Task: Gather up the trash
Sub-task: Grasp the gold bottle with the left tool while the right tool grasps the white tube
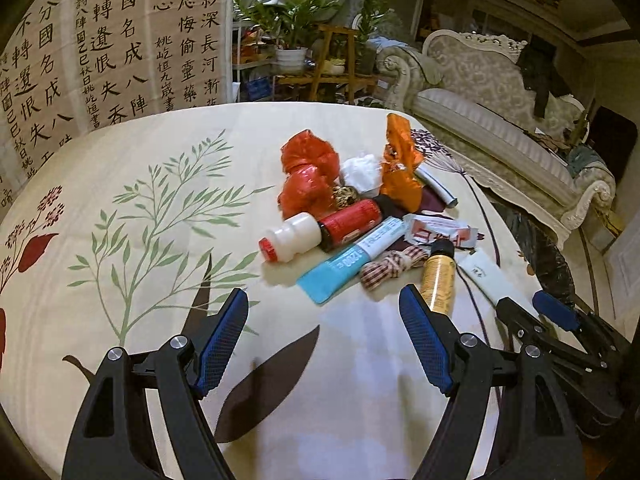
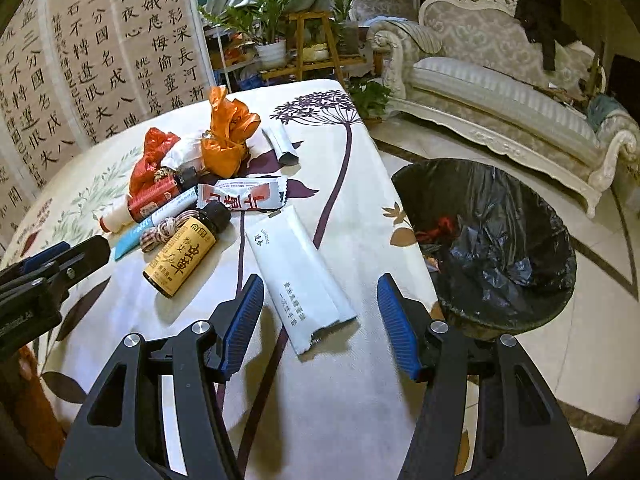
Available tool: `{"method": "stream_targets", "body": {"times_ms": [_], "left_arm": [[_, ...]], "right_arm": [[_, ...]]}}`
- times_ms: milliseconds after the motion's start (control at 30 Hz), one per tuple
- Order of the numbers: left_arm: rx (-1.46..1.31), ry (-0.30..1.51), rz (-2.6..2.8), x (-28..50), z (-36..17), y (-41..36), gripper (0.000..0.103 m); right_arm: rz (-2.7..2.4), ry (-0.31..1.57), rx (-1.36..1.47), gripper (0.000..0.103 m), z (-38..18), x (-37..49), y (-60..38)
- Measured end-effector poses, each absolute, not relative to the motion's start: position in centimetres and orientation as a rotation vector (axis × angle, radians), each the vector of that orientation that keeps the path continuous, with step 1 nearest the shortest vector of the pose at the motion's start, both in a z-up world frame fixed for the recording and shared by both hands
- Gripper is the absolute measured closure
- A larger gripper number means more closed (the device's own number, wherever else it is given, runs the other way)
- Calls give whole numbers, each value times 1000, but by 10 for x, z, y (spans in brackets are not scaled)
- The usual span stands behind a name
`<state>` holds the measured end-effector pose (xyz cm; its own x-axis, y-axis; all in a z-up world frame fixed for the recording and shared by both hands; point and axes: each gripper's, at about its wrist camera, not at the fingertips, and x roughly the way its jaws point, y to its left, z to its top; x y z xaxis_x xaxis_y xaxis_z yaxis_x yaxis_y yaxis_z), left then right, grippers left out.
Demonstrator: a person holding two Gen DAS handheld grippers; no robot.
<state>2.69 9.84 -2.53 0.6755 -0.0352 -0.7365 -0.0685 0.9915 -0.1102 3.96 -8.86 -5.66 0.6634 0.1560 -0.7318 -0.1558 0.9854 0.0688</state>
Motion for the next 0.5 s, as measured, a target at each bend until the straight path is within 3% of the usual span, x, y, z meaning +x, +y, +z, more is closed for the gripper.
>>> {"method": "stream_targets", "body": {"times_ms": [500], "left_arm": [[-130,840,-36,29,-28,83,28]], "right_arm": [[178,797,-100,76,-58,36,-79]]}}
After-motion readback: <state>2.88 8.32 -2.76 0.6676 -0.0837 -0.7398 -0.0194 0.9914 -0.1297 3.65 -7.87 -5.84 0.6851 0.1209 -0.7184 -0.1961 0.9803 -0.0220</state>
